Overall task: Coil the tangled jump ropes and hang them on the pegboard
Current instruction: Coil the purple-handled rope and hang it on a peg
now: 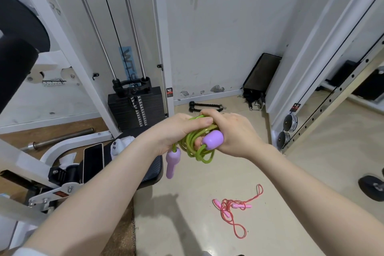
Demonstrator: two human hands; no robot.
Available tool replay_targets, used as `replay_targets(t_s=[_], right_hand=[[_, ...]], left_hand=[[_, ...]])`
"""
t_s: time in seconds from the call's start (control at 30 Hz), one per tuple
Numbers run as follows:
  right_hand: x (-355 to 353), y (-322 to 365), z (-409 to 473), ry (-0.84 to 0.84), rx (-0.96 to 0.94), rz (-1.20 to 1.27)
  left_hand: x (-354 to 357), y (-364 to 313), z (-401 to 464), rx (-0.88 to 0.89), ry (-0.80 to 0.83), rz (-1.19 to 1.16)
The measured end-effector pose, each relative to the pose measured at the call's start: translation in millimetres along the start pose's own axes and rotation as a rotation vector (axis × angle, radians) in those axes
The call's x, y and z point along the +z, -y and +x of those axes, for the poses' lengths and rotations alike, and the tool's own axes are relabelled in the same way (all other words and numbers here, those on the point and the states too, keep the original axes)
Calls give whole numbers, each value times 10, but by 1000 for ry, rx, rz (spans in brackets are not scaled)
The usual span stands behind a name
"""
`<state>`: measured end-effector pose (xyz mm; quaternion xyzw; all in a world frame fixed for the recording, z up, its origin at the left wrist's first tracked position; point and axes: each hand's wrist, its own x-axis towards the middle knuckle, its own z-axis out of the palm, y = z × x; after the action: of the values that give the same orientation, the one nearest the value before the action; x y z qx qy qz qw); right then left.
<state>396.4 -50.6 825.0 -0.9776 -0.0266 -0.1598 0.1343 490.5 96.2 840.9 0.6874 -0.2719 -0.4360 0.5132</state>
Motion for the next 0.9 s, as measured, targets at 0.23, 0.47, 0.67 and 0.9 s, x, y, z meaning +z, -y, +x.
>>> replay_targets(t_s=[0.23,0.47,0.67,0.9], right_hand=[[-89,-20,-20,18,185,24],[-116,2,29,46,285,25],[162,82,-41,-299,124,-513],[180,277,-72,-691,-406,-486]], left_hand=[[44,97,-33,102,-41,-85],[245,161,-49,231,-132,-296],[267,356,71,108,-314,-241],[114,384,77,112,-350,-423]])
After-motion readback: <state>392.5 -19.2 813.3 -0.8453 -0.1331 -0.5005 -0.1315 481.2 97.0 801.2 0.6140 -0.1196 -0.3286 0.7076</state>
